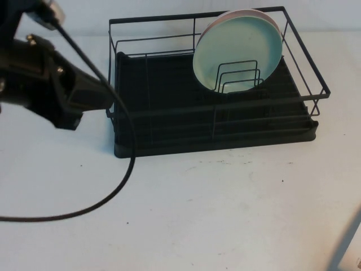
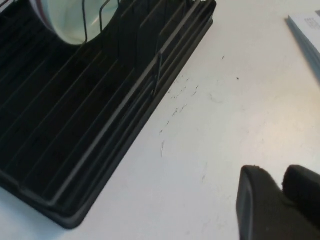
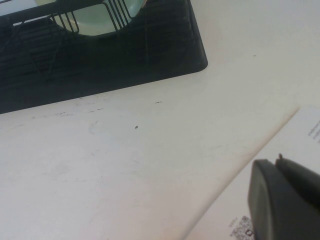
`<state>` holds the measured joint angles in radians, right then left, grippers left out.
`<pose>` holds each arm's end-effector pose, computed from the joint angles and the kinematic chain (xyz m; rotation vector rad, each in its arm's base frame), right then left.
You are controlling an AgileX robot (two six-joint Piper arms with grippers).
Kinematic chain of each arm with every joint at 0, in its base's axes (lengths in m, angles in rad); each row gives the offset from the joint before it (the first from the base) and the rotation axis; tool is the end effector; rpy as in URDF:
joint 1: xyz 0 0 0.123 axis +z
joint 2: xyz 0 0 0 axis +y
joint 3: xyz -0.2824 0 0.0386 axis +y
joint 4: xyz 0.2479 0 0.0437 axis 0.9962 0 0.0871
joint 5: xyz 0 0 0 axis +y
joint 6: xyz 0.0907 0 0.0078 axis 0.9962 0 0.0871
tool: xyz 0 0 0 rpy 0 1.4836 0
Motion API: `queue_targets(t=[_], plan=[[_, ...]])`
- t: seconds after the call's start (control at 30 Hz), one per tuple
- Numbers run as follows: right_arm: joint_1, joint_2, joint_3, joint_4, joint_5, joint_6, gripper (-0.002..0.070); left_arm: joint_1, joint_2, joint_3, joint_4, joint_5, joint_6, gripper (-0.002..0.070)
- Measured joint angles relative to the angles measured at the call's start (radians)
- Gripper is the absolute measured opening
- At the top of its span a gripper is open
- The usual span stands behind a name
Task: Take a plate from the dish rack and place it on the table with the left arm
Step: Grasp the plate from the shelf
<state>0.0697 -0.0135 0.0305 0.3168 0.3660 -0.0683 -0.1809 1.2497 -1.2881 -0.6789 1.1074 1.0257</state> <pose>0.0518 0.0138 0.1722 0.0695 1.8582 0.3109 0.2286 -0.0938 0.3985 1.1873 1.9746 -0.4770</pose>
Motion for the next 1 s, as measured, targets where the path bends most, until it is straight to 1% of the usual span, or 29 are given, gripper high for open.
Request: queue_targets(t=[0.07,0.13,0.2,0.23,0.3,0.43,0.57,0.63,0.8,1.0], plan=[[0.000,0.000,0.000,0.000,0.000,0.000,-0.0020,-0.033,0.066,-0.050,0.004,0.000,0.037,0.0146],[0.000,0.000,0.000,0.000,0.000,0.000,-0.0020,-0.067,0.122,-0.091,0.006,-0.015,0.079,0.0247],[0.000,0.000,0.000,0.000,0.000,0.000,-0.0020,-0.094,0.164,-0.122,0.006,-0.050,0.103,0.0320],[0.000,0.000,0.000,0.000,0.000,0.000,-0.0020,-0.108,0.184,-0.136,0.006,-0.078,0.115,0.0344],[0.000,0.000,0.000,0.000,0.000,0.000,-0.0020,-0.130,0.214,-0.153,0.006,-0.148,0.148,0.0369],[0.000,0.000,0.000,0.000,0.000,0.000,-0.0020,-0.170,0.273,-0.165,-0.024,-0.359,0.230,0.0386],[0.000,0.000,0.000,0.000,0.000,0.000,-0.0020,-0.202,0.340,-0.170,-0.060,-0.549,0.254,0.0388],[0.000,0.000,0.000,0.000,0.000,0.000,-0.0020,-0.216,0.378,-0.174,-0.073,-0.604,0.260,0.0388],[0.000,0.000,0.000,0.000,0.000,0.000,-0.0020,-0.244,0.500,-0.231,-0.087,-0.645,0.303,0.0388],[0.000,0.000,0.000,0.000,0.000,0.000,-0.0020,-0.262,0.636,-0.372,-0.121,-0.646,0.328,0.0388]])
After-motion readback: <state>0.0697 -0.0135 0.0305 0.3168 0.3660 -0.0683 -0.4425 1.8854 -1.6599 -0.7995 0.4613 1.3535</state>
